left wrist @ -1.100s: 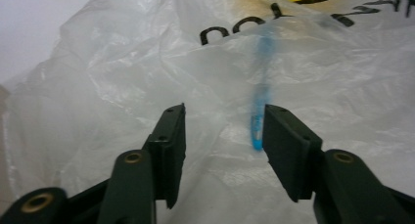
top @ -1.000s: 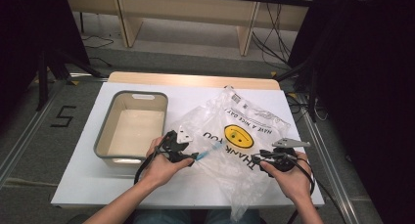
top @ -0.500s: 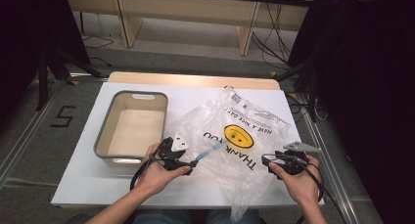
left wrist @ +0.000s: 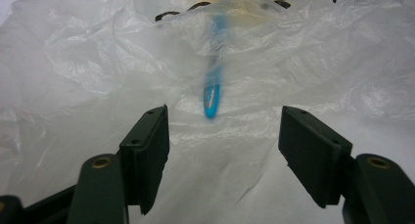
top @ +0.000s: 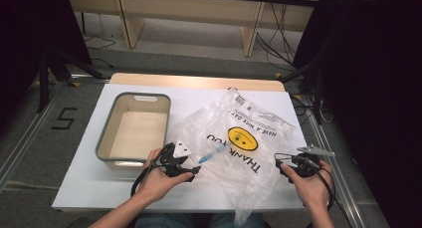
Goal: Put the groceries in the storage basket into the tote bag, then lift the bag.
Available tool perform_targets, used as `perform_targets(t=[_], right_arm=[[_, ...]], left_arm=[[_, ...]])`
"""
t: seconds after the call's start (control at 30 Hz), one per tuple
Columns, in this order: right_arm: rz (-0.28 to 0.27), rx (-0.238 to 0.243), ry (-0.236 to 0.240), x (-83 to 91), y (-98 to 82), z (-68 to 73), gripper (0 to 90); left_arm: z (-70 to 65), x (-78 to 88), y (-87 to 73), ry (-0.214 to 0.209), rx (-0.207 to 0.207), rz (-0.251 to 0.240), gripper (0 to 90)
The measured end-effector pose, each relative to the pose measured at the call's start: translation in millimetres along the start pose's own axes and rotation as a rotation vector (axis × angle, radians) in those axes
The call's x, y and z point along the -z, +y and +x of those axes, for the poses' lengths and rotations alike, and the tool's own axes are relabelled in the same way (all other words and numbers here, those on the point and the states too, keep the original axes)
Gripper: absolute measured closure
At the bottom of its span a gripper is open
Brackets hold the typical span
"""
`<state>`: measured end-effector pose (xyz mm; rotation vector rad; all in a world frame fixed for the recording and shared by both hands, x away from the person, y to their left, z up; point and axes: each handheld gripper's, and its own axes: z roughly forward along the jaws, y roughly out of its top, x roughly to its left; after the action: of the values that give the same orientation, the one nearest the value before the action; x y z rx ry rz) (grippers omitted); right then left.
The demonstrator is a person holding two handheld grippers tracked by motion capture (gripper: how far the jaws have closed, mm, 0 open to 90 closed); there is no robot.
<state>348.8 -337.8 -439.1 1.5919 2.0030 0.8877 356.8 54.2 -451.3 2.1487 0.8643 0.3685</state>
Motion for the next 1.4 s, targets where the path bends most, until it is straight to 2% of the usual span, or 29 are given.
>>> perform_targets(t=[0.27, 0.53, 1.27, 1.4], right_arm=[[0.008, -0.014, 0.018, -1.6, -2.7, -4.0, 34.5], [0.013, -0.029, 0.004, -0.7, -3.2, -6.0, 34.5], [0.042, -0.044, 0.016, -4.3, -4.4, -5.4, 34.6], [0.061, -0.091, 0.013, -5.2, -5.9, -5.7, 34.8]], left_arm=[[0.1, 0.7, 0.5, 0.007, 0.0, 0.0, 36.4], [-0.2, 1.2, 0.6, 0.005, -0.002, -0.002, 36.5], [-1.1, -3.7, -1.9, -0.008, 0.001, 0.009, 37.3], [-4.3, -6.2, -3.8, -0.017, 0.001, 0.015, 37.4]])
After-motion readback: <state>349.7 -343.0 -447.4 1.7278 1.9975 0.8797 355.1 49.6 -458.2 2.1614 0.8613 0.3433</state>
